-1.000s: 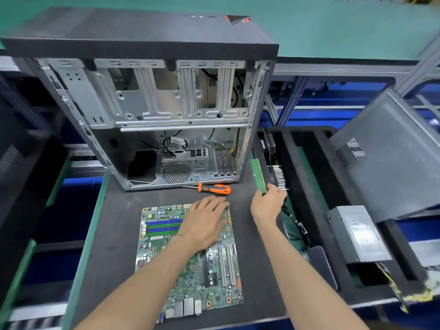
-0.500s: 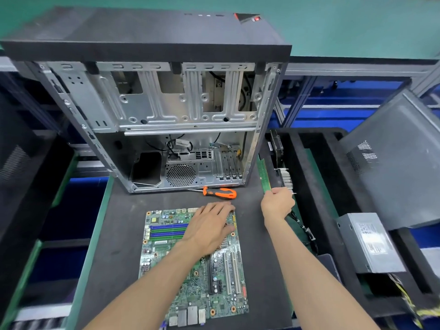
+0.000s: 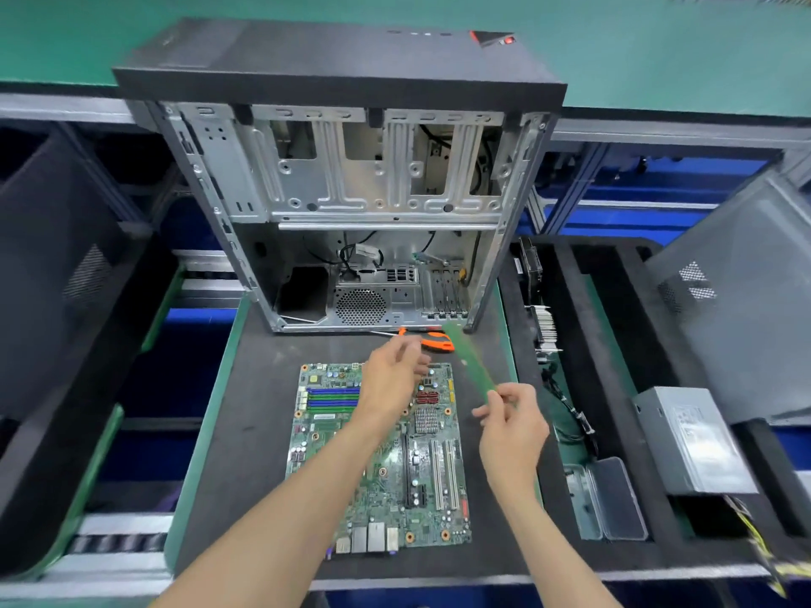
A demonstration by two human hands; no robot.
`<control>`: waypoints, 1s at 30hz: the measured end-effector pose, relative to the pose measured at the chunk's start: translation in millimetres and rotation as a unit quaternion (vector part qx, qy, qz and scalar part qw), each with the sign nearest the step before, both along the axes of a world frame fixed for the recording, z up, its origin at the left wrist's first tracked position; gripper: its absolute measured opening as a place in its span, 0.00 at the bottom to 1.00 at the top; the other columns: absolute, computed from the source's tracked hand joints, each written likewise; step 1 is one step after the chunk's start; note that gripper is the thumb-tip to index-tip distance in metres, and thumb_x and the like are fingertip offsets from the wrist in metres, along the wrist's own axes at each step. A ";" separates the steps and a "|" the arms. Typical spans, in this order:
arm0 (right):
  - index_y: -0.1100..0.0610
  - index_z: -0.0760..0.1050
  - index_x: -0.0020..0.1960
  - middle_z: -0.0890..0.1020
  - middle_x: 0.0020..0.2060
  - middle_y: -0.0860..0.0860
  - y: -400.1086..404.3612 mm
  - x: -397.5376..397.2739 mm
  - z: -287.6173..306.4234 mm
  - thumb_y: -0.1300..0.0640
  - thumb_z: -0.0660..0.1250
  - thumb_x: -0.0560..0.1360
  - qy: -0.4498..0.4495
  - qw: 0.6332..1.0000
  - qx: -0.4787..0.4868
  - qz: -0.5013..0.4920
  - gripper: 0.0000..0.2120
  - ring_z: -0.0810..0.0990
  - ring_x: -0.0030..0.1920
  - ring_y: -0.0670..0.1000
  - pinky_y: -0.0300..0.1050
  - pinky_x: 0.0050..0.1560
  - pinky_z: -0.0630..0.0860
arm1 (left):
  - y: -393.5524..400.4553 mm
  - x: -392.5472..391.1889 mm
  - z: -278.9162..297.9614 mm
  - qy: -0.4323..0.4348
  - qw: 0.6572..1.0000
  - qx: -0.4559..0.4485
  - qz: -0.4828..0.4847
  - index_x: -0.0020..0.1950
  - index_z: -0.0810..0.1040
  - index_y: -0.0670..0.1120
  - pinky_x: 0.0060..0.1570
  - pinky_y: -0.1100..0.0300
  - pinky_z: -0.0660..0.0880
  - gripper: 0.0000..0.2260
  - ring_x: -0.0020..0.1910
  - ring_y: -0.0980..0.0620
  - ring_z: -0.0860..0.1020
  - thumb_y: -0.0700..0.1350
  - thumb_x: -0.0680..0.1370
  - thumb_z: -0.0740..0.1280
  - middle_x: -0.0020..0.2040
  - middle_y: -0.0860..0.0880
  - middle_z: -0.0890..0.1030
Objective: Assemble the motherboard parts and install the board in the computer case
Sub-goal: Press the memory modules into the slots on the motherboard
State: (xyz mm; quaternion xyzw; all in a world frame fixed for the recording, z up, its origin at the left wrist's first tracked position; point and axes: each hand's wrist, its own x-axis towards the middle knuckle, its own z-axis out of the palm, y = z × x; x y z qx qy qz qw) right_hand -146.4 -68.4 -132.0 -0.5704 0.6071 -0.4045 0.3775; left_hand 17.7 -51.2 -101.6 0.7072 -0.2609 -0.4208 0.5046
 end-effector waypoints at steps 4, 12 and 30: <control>0.52 0.71 0.45 0.78 0.38 0.49 12.4 10.2 3.8 0.67 0.64 0.79 0.051 0.989 -0.099 0.098 0.11 0.79 0.38 0.44 0.40 0.38 0.73 | 6.8 15.3 8.8 0.191 0.979 -0.014 0.066 0.57 0.81 0.41 0.49 0.56 0.81 0.19 0.46 0.46 0.85 0.55 0.84 0.58 0.45 0.43 0.86; 0.64 0.79 0.45 0.77 0.48 0.54 11.6 28.0 12.1 0.77 0.67 0.71 0.036 0.971 -0.160 0.175 0.10 0.80 0.48 0.49 0.38 0.47 0.79 | 44.3 55.1 4.5 0.138 0.988 -0.005 0.073 0.52 0.85 0.44 0.48 0.58 0.82 0.07 0.42 0.52 0.84 0.36 0.80 0.67 0.50 0.46 0.84; 0.48 0.84 0.47 0.86 0.41 0.43 -5.1 78.7 22.9 0.62 0.70 0.78 -0.052 0.978 0.083 0.183 0.09 0.82 0.45 0.41 0.39 0.49 0.77 | 97.0 125.8 -19.6 -0.105 0.978 0.074 0.164 0.48 0.84 0.53 0.54 0.54 0.79 0.10 0.46 0.54 0.81 0.41 0.81 0.64 0.42 0.54 0.85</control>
